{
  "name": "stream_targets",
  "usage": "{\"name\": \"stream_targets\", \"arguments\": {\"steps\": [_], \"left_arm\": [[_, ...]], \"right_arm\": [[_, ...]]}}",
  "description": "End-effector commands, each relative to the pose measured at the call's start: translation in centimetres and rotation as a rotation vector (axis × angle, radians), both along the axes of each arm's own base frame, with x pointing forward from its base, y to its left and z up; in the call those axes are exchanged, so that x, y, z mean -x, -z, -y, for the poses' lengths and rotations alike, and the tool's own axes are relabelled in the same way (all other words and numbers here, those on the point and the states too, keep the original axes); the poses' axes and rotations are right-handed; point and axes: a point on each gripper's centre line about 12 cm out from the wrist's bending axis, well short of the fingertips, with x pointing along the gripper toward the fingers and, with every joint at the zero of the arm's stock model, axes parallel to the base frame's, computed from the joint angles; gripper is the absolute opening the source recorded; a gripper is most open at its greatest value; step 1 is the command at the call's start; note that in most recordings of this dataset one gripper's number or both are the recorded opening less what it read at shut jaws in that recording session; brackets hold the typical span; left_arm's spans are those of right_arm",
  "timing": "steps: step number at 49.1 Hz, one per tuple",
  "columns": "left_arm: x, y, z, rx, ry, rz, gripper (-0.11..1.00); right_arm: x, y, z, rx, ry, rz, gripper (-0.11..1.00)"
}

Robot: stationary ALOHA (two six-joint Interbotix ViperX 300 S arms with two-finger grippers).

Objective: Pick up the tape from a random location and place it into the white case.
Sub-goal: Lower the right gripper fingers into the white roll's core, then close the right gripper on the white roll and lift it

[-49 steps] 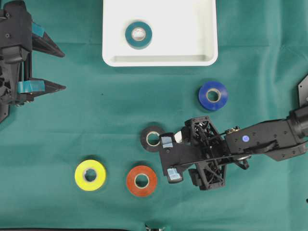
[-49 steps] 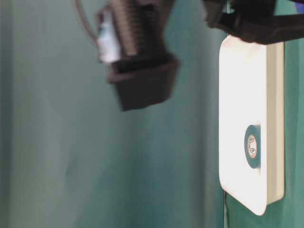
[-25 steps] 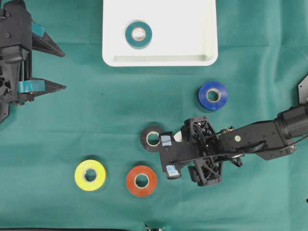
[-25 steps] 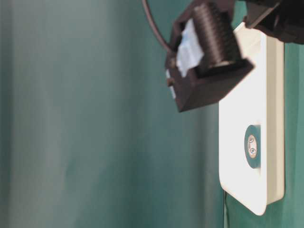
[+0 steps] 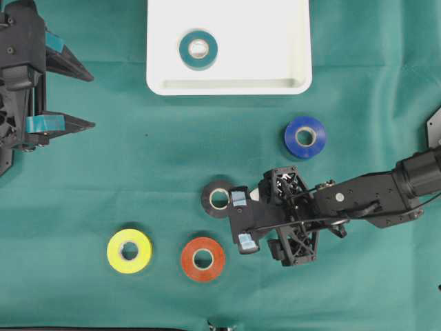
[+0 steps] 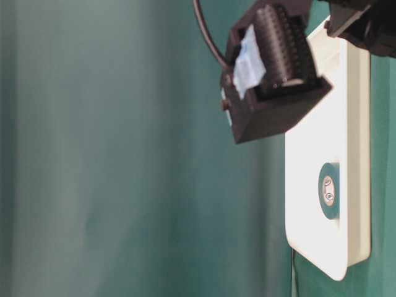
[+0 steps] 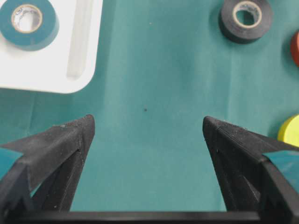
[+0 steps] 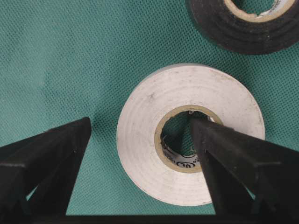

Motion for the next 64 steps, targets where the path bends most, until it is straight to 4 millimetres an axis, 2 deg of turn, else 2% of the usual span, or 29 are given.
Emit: {"name": "stream_targets", "arguments": {"steps": [1, 5, 14, 26, 38, 44, 64], "left_arm": [[-0.2, -0.6, -0.1, -0.003, -0.003, 0.023, 1.00], [-0.2, -0.6, -0.1, -0.003, -0.003, 0.023, 1.00], [-0.2, -0.6, -0.1, -0.003, -0.001, 0.021, 1.00], [-0.2, -0.6, -0.1, -0.003, -0.003, 0.021, 1.00], [-0.2, -0.6, -0.1, -0.003, -0.003, 0.023, 1.00], [-0.2, -0.6, -0.1, -0.003, -0.001, 0.021, 1.00], [-0.2, -0.7, -0.1, -0.003, -0.002, 0.024, 1.00]], "right_arm": [[-0.3, -0.4, 0.6, -0.003, 0.017, 0.010, 0.88], [-0.4, -0.3, 1.0, -0.002, 0.027, 0.008, 0.76], [-0.4, -0.4, 1.2, -0.002, 0.033, 0.008, 0.32], [-0.3, -0.4, 1.2, 0.002, 0.030, 0.001, 0.31], [-0.3, -1.3, 1.2, -0.003, 0.029, 0.018, 0.31], [-0.2, -2.9, 1.3, -0.006, 0.030, 0.025, 0.31], [0.7, -10.4, 1.7, 0.006, 0.027, 0.040, 0.31]]}}
